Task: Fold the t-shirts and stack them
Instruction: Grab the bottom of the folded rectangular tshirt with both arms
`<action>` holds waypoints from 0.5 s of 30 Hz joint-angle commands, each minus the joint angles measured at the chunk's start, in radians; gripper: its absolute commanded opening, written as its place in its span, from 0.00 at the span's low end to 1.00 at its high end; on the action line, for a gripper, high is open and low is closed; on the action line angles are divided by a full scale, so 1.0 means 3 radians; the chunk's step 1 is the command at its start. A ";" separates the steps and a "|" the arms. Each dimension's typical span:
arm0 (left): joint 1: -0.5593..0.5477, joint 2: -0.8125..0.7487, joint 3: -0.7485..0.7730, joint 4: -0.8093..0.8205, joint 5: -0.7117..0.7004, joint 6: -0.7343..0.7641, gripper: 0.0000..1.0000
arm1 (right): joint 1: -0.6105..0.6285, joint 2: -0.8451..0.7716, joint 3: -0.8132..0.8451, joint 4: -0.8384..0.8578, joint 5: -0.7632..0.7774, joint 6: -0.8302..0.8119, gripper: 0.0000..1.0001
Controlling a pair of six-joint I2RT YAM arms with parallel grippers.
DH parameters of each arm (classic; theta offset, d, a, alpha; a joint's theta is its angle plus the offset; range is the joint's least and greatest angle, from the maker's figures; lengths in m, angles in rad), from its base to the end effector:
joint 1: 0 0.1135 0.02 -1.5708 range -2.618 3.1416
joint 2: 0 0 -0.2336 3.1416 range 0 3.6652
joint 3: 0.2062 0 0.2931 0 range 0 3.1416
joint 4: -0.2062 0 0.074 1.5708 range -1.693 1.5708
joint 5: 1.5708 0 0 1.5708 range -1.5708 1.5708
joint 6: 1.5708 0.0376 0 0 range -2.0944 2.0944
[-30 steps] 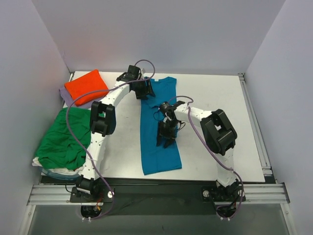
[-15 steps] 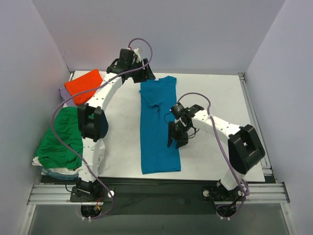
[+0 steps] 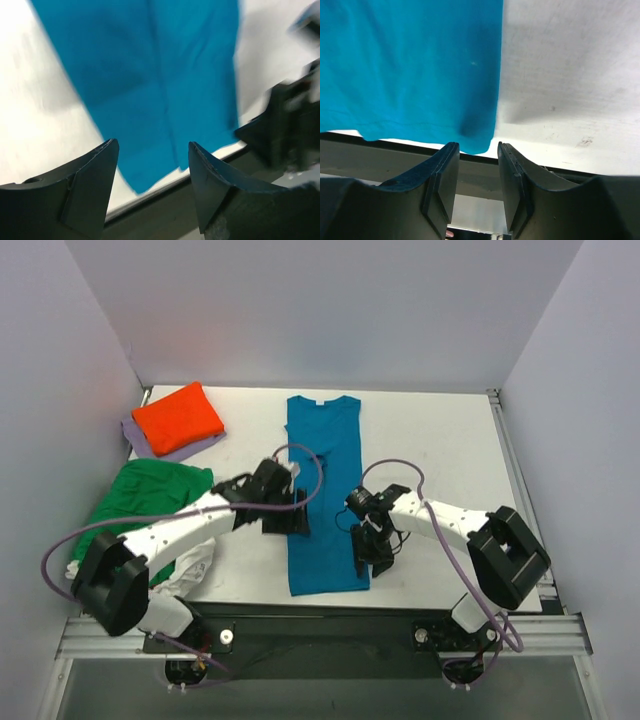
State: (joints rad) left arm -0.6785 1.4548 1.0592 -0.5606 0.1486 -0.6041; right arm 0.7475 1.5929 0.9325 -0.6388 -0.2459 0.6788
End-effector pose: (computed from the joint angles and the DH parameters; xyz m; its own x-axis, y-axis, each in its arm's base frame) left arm 0.2650 -0.2208 0.1995 -0.9138 0.0151 -0.4059 0.2043 0.8808 -0.4271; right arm 0.2271 0.2230 0.1120 -0.9939 -0.0910 -0.0616 -0.1069 0.9303 0.3510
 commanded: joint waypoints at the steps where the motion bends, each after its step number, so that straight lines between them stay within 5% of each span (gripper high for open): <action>1: -0.0156 -0.0482 -0.0567 0.0033 -0.0291 -0.0547 0.68 | 0.0101 -0.0145 -0.0132 -0.0024 0.0104 0.0002 0.37; 6: -0.0377 -0.0886 -0.1045 0.0068 -0.0271 -0.0967 0.68 | 0.0193 -0.0120 -0.0301 0.0028 0.0180 0.0084 0.36; 15: -0.0592 -0.0820 -0.1454 0.0284 -0.0163 -0.1187 0.68 | 0.0213 -0.0048 -0.0266 0.0094 0.0201 0.0130 0.35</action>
State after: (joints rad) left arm -0.8513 1.1954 0.6350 -0.5224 0.1051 -0.9207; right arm 0.8013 1.5791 0.8394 -0.5835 -0.2184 0.6964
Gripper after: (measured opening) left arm 0.684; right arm 0.357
